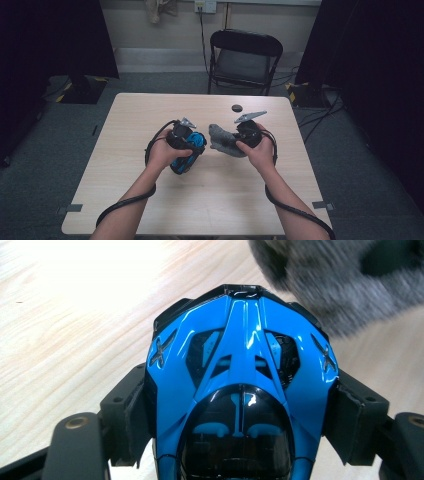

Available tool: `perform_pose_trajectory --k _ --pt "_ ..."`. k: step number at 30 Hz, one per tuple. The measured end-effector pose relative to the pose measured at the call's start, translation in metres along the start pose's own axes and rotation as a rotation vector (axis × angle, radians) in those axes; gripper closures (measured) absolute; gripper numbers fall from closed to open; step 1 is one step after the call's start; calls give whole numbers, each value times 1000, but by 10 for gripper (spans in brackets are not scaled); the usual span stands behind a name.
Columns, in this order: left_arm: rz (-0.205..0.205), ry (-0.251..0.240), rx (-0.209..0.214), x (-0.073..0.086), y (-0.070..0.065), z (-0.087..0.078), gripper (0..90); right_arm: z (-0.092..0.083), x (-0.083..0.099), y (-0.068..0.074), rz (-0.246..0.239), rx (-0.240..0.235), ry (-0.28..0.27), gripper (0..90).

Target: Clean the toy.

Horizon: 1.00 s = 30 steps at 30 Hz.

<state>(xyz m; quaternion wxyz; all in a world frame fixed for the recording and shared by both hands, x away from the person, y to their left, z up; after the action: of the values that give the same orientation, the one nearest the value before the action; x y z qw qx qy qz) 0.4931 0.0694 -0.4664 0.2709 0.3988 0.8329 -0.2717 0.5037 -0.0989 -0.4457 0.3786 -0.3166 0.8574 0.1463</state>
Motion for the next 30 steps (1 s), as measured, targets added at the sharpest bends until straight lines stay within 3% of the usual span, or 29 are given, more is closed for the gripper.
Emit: perform_pose_trajectory --k 7,9,14,20,30 --pt "24 -44 59 -8 -19 -2 245 3 -6 -9 44 41 -17 685" --pt "38 -62 43 -14 -20 -4 245 7 -5 -3 48 19 -4 685" --pt "25 -81 14 -23 -13 -6 245 15 -1 23 13 -44 -2 685" --pt "28 -97 -7 -26 -12 -8 245 22 4 39 -20 -76 17 685" --pt "21 -106 5 -30 -13 -6 245 37 33 60 -37 -134 73 683"
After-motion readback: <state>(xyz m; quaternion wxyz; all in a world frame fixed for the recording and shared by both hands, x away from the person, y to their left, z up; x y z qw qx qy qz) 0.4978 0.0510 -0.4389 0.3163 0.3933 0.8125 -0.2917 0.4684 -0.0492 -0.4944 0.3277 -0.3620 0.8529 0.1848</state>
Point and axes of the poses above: each handheld gripper's, and its own axes: z roughly forward along the jaws, x roughly out of its underside, y roughly to its left, the point moved 7 cm from there along z, roughly forward along the jaws, and after that the axes turned 13 degrees about x, right-handed, at the moved point
